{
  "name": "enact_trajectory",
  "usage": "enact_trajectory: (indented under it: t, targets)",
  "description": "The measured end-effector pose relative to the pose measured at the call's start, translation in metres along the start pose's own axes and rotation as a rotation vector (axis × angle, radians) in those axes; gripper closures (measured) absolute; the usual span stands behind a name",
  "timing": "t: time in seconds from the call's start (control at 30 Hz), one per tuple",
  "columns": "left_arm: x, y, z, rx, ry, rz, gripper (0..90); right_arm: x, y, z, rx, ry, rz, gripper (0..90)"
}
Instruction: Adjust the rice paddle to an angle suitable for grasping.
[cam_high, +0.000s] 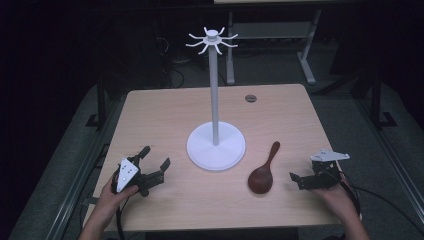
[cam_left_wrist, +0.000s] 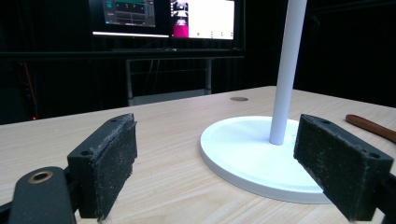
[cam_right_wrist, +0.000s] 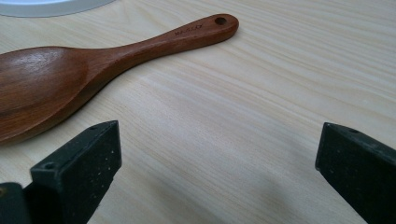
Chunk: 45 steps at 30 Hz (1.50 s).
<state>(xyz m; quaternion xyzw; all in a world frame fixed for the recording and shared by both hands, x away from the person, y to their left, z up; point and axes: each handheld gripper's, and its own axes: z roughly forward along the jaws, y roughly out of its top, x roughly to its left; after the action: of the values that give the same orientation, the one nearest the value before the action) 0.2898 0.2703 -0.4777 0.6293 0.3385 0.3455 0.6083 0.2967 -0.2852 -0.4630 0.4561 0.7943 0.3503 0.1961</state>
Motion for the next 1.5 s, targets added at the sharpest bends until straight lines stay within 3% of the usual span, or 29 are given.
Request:
enact_trajectory:
  t: [0.13,0.43,0.63,0.7,0.73,0.9,1.07,1.23,1.5]
  targets:
    - [0.0,0.0,0.0,-0.002,-0.002,-0.006,12.8,0.0,0.001,-0.001,0.004,0.001,0.008,0.0]
    - [0.0,0.0,0.0,-0.003,0.001,-0.001,12.8,-0.005,0.013,0.003,0.041,0.03,0.017,20.2]
    - [0.0,0.0,-0.001,-0.006,0.0,0.001,12.8,-0.006,0.026,0.003,0.019,0.031,0.009,40.6]
    - [0.0,0.0,-0.001,-0.005,0.001,0.002,12.8,-0.007,0.033,0.005,0.018,0.038,-0.001,54.0]
    - [0.0,0.0,-0.001,-0.005,0.002,0.001,12.8,-0.007,0.033,0.005,0.018,0.038,-0.001,54.0]
    - [0.0,0.0,-0.001,-0.006,0.005,0.001,12.8,-0.013,0.044,0.013,0.011,0.056,-0.005,77.0]
    - [0.0,0.0,-0.001,-0.006,0.004,0.0,12.8,-0.014,0.051,0.02,0.021,0.047,-0.029,87.7]
    - [-0.001,0.0,-0.001,-0.01,0.004,-0.008,12.8,-0.015,0.06,0.031,0.028,0.058,-0.055,89.6]
    - [0.0,0.0,-0.001,-0.01,0.002,-0.006,12.8,-0.018,0.073,0.058,0.033,0.061,-0.046,89.6]
